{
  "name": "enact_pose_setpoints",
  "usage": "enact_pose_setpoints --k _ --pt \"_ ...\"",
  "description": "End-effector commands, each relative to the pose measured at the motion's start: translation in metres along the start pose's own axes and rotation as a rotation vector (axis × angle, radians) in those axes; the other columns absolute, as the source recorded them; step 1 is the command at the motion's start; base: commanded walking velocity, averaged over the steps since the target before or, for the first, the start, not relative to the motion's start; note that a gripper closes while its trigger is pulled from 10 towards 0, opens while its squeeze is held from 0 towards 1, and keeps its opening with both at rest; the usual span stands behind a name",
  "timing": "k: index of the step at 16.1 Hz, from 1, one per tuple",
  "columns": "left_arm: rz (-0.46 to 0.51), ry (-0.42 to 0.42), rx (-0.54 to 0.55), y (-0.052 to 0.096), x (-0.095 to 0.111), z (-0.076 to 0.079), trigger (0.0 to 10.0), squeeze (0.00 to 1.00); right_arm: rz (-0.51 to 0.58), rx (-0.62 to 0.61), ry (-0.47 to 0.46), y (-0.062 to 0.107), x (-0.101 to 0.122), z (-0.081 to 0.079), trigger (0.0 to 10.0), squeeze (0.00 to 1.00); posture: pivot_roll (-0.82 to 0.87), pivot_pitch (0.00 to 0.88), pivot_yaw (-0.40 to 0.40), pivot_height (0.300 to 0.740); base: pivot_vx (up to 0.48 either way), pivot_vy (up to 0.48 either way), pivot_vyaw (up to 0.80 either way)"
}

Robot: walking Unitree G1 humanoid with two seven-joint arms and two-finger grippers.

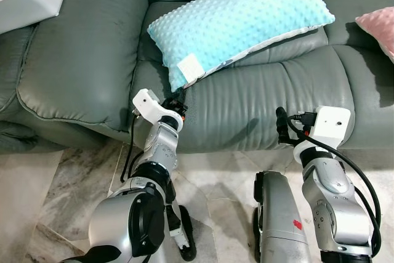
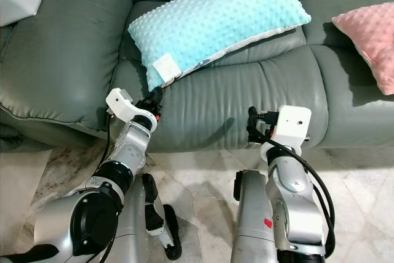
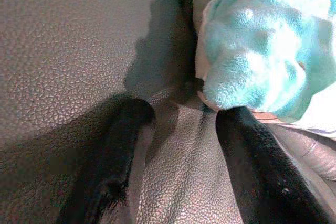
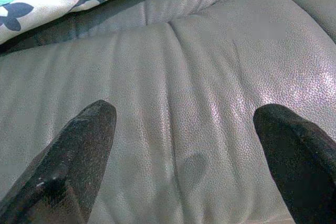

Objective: Move the pillow to the sofa

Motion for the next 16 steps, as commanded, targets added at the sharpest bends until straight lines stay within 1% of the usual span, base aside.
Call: enact_pose_setpoints --k 1,6,7,8,9,10,12,14,15,16 --pt "-0.128 0.08 0.05 0.012 -0.05 0.002 0.0 0.0 -0.024 0.022 -0.007 0.003 -0.007 -0.007 10.0 0.0 -0.2 0.353 0.213 0.581 0.0 0.0 0.0" --pt "-0.074 0.051 0.076 0.01 -0.031 -0.013 0.0 0.0 -0.026 0.025 -0.009 0.002 -0.008 -0.008 10.0 0.0 -0.2 0.354 0.21 0.581 0.0 0.0 0.0" --pt "-0.054 0.044 0.09 0.01 -0.023 -0.02 0.0 0.0 -0.025 0.025 -0.01 0.002 -0.008 -0.008 10.0 0.0 -0.19 0.353 0.209 0.581 0.0 0.0 0.0" --pt "-0.017 0.039 0.112 0.009 -0.008 -0.03 0.0 0.0 -0.027 0.025 -0.01 0.002 -0.009 -0.008 10.0 0.0 -0.19 0.352 0.208 0.581 0.0 0.0 0.0" --pt "-0.011 0.035 0.116 0.009 -0.005 -0.032 0.0 0.0 -0.027 0.025 -0.01 0.002 -0.009 -0.007 10.0 0.0 -0.19 0.352 0.208 0.581 0.0 0.0 0.0" --pt "0.02 0.023 0.133 0.008 0.008 -0.038 0.0 0.0 -0.028 0.027 -0.011 0.002 -0.009 -0.008 10.0 0.0 -0.19 0.351 0.206 0.581 0.0 0.0 0.0" --pt "0.045 0.023 0.145 0.007 0.018 -0.042 0.0 0.0 -0.03 0.029 -0.011 0.001 -0.009 -0.008 10.0 0.0 -0.19 0.349 0.205 0.581 0.0 0.0 0.0" --pt "0.035 -0.037 0.133 0.004 0.022 -0.036 0.0 0.0 -0.035 0.033 -0.011 0.001 -0.01 -0.009 10.0 0.0 -0.19 0.348 0.202 0.581 0.0 0.0 0.0" --pt "0.031 -0.07 0.096 0.004 0.021 -0.03 10.0 1.0 -0.05 0.053 -0.012 0.002 -0.013 -0.012 10.0 0.0 -0.18 0.348 0.201 0.581 0.0 0.0 0.0" --pt "0.033 -0.076 0.087 0.004 0.021 -0.03 10.0 1.0 -0.054 0.06 -0.013 0.003 -0.014 -0.013 10.0 0.0 -0.18 0.348 0.201 0.581 0.0 0.0 0.0"
Point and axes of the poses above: a point about 5 cm out from each wrist's last joint towards the gripper, its own y axis pointing back from the gripper into the wrist, its own x axis along the axis of the wrist's last joint, z = x × y, the point moved 3 cm from there along -y, pointing out of the wrist towards the gripper, and after that the axes turned 3 degrees about y, right-handed, at the moved point
